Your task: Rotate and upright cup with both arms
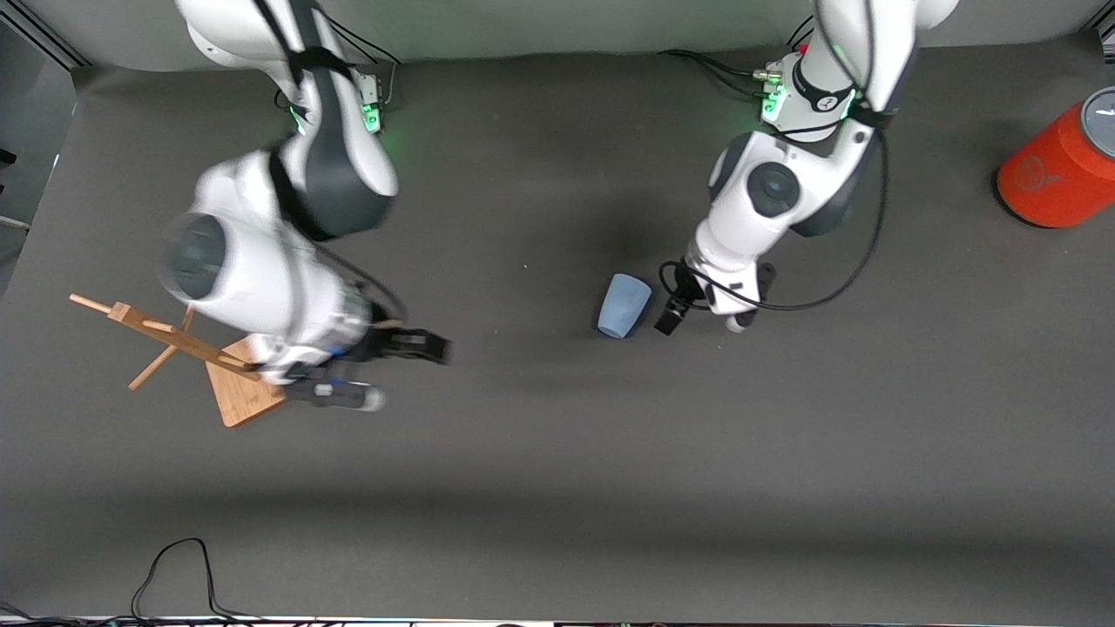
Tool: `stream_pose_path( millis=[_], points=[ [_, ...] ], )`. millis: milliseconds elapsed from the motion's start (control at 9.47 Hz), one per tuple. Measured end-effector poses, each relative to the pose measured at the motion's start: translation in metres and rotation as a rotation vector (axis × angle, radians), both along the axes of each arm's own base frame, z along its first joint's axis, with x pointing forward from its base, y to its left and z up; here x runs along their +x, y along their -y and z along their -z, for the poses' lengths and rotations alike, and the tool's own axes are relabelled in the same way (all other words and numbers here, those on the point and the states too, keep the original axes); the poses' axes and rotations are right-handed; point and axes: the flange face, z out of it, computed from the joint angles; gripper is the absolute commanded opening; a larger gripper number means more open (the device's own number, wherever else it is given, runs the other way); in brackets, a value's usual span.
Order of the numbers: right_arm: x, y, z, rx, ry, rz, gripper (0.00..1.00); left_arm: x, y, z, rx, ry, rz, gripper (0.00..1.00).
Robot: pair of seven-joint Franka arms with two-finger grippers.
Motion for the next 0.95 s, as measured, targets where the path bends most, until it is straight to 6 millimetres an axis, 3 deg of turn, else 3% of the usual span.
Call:
stream_pose_path(
  millis=[211, 423, 528, 634, 739, 951],
  points=[
    [-0.009, 0.060, -0.031, -0.049, -0.015, -0.057, 1.00, -0.033, 0.016, 0.027, -0.007, 0.032, 0.007, 1.00],
    [-0.022, 0.118, -0.054, -0.122, -0.019, -0.070, 1.00, -0.048, 0.034, 0.047, -0.017, 0.056, 0.025, 0.95],
    [-0.034, 0.139, -0.059, -0.143, -0.035, -0.079, 1.00, -0.051, 0.038, 0.056, -0.022, 0.068, 0.027, 0.63],
    [-0.045, 0.157, -0.060, -0.150, -0.052, -0.091, 1.00, -0.049, 0.037, 0.055, -0.026, 0.077, 0.023, 0.13],
    [-0.057, 0.176, -0.061, -0.141, -0.065, -0.102, 1.00, -0.046, 0.035, 0.054, -0.026, 0.081, 0.017, 0.00],
    [-0.084, 0.205, -0.071, -0.107, -0.064, -0.098, 1.00, -0.038, 0.036, 0.046, -0.038, 0.100, 0.009, 0.00]
  ],
)
